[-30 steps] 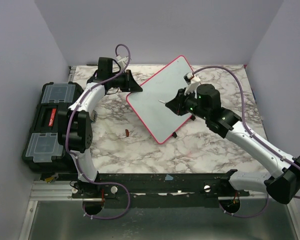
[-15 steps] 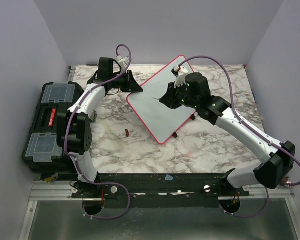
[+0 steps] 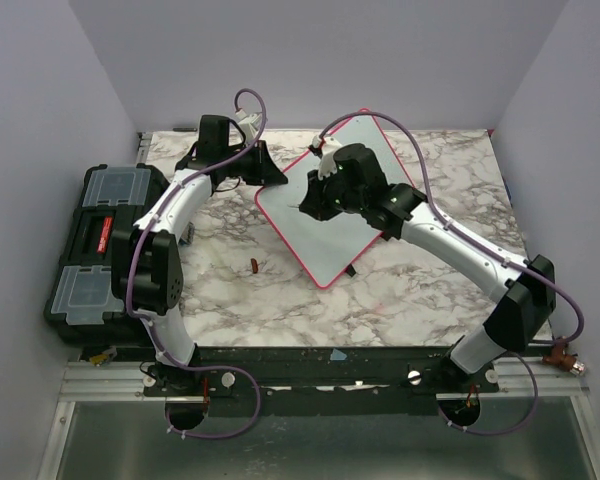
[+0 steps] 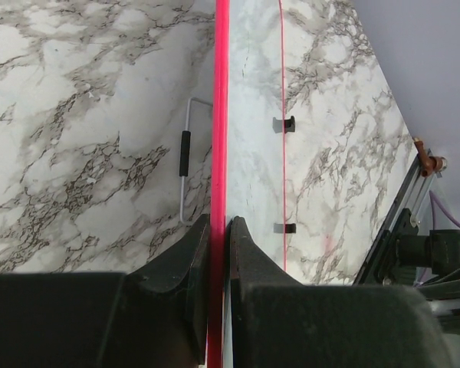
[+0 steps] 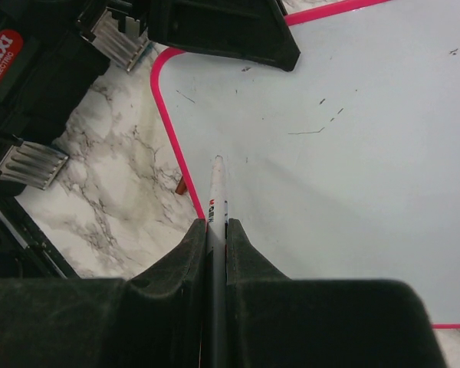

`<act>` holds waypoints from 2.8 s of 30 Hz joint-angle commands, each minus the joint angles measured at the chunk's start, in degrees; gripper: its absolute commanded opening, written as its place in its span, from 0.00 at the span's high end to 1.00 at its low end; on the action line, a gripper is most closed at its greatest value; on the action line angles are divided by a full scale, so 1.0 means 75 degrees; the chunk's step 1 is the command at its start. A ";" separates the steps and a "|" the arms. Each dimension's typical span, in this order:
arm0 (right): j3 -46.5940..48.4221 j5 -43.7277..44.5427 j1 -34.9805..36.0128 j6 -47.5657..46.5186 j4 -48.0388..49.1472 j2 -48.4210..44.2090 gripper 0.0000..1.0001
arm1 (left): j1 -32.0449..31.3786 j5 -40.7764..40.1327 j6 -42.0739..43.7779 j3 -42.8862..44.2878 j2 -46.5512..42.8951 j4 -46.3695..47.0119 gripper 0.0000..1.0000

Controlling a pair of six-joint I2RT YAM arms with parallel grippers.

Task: Write a sentence on the whiteboard
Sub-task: Write on the whiteboard at the whiteboard stand.

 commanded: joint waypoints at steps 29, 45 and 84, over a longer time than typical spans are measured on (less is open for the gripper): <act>0.1540 0.0658 0.0203 0.0118 -0.0443 0.1523 0.99 | -0.0396 -0.0746 0.1022 -0.0333 -0.0611 -0.0372 1.00; 0.0648 0.0723 0.0216 0.0227 -0.0396 0.1175 0.99 | -0.0411 -0.0774 0.1010 -0.0275 -0.0644 -0.0396 1.00; 0.1057 0.1589 0.0405 0.0625 -0.0195 0.0372 0.99 | -0.0434 -0.0885 0.1092 -0.0274 -0.0789 -0.0457 1.00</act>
